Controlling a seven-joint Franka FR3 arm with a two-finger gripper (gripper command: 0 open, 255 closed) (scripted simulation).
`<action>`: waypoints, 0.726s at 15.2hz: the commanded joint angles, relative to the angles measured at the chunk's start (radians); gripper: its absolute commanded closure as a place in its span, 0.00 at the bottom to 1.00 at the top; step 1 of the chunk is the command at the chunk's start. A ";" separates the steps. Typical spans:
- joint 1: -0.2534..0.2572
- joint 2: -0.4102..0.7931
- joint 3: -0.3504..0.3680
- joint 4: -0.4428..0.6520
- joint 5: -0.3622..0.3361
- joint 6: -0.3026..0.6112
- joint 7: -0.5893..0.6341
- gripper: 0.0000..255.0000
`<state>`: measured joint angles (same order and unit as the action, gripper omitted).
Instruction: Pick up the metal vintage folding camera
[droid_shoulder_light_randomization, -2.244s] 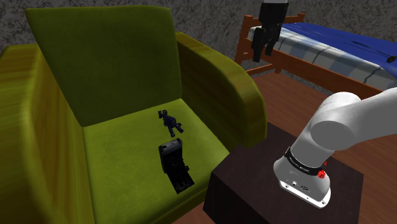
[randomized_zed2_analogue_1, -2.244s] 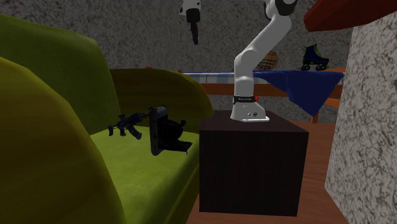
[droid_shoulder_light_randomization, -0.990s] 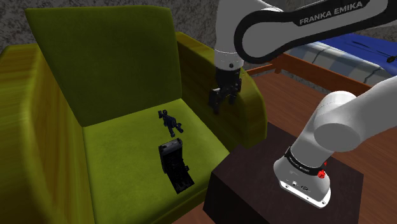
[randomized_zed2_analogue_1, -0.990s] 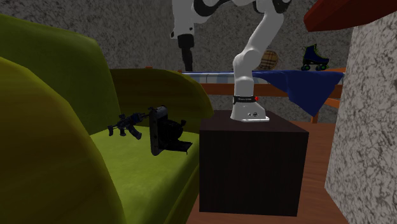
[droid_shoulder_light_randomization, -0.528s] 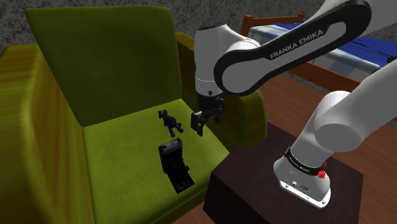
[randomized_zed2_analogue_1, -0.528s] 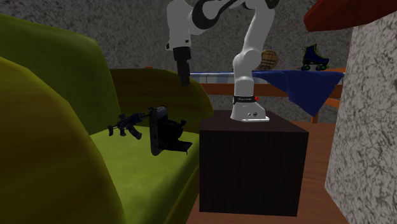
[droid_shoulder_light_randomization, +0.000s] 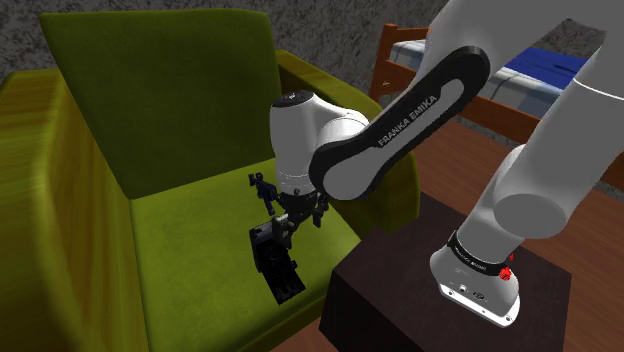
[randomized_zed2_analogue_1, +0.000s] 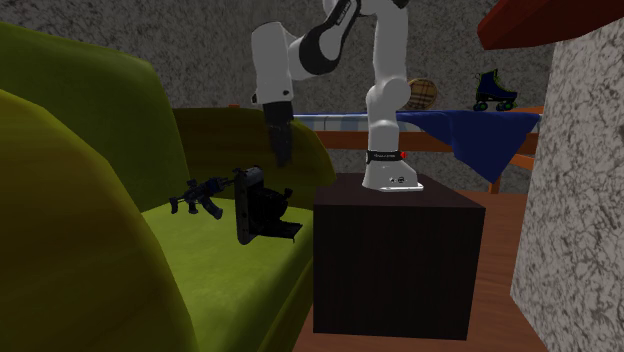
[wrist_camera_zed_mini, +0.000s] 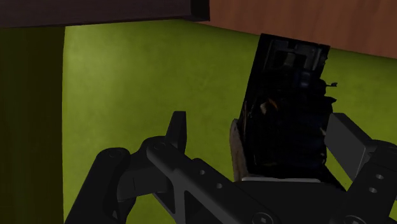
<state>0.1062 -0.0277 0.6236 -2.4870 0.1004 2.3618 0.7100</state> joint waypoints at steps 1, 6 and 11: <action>0.007 0.106 0.014 0.040 -0.082 0.050 0.089 0.00; 0.079 0.296 -0.025 0.134 -0.244 0.111 0.251 0.00; 0.106 0.365 -0.063 0.136 -0.306 0.167 0.291 0.00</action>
<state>0.2066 0.3213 0.5699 -2.3529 -0.1908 2.5167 0.9921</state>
